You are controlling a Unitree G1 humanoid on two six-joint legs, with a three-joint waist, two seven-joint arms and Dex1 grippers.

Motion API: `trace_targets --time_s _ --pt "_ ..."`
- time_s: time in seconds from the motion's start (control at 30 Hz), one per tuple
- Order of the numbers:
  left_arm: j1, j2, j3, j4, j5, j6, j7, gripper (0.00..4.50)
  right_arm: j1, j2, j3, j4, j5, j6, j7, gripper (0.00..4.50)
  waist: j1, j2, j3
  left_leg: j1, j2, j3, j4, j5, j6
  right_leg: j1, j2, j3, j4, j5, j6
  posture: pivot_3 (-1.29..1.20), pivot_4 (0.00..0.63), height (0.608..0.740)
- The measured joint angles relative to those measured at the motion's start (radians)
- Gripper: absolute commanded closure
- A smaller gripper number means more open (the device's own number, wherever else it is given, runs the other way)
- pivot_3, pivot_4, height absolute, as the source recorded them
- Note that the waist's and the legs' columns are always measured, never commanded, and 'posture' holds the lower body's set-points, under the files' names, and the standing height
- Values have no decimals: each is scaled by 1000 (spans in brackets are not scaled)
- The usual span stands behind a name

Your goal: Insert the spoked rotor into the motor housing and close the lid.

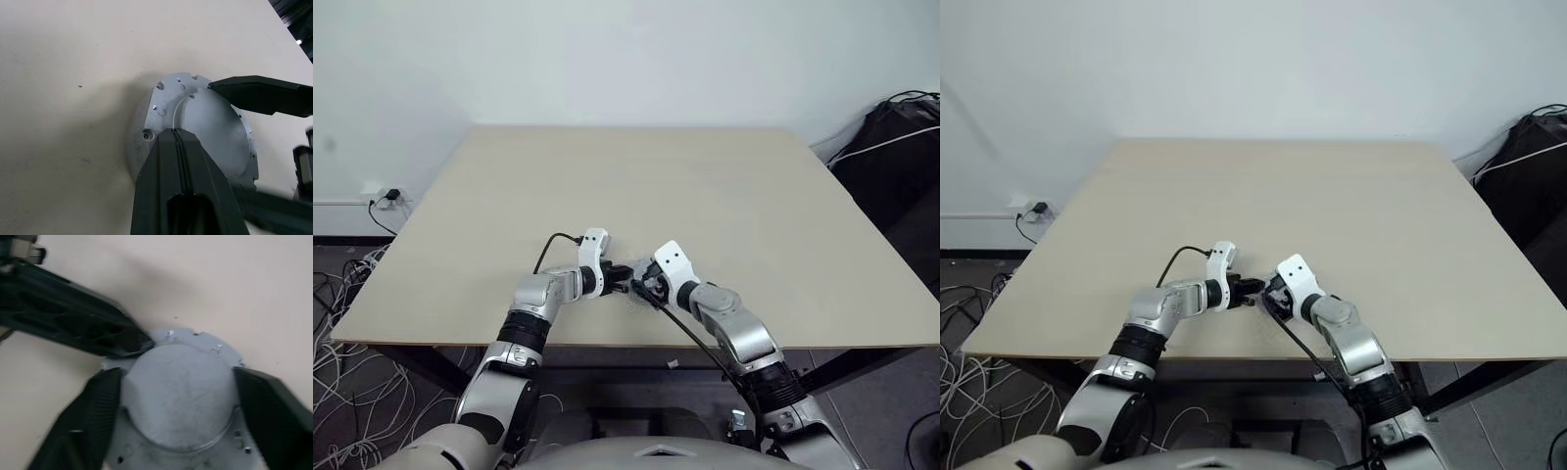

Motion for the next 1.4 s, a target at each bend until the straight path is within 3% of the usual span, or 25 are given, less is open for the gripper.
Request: trace_targets --time_s 0.33,0.57,0.77,0.93,1.17,1.4 --pt "3 -1 -9 -2 1 1 -8 4500 77 -28 -26 -194 40 19 9 24 5 0 0 0 0 0 2 0 1 -1 -1 0 0 0 0 0 0 740" --pt "3 -2 -19 -2 2 1 -24 4500 165 -58 -136 -329 69 43 -25 24 14 0 0 -1 0 0 3 -1 2 -2 -2 0 0 0 0 0 0 740" --pt "2 -1 -23 -2 9 -2 -32 4500 262 86 -295 -368 176 108 -125 24 18 -1 0 -2 0 0 3 -2 3 -2 -2 0 1 0 0 0 0 740" --pt "2 0 -24 -2 15 -3 -40 4500 287 282 -444 -375 359 263 -216 24 18 0 -1 -2 0 0 3 -4 7 -2 -2 0 1 0 0 0 0 740" --pt "1 1 -28 0 18 -5 -54 4500 261 300 -593 -350 585 419 -361 24 16 1 -1 -1 -2 0 3 -6 10 -3 -5 0 0 0 0 0 0 740" --pt "2 1 -28 0 18 -5 -54 4500 214 301 -617 -277 709 419 -442 24 16 2 -1 -1 -2 0 3 -5 10 -3 -5 -1 0 0 0 0 0 740"
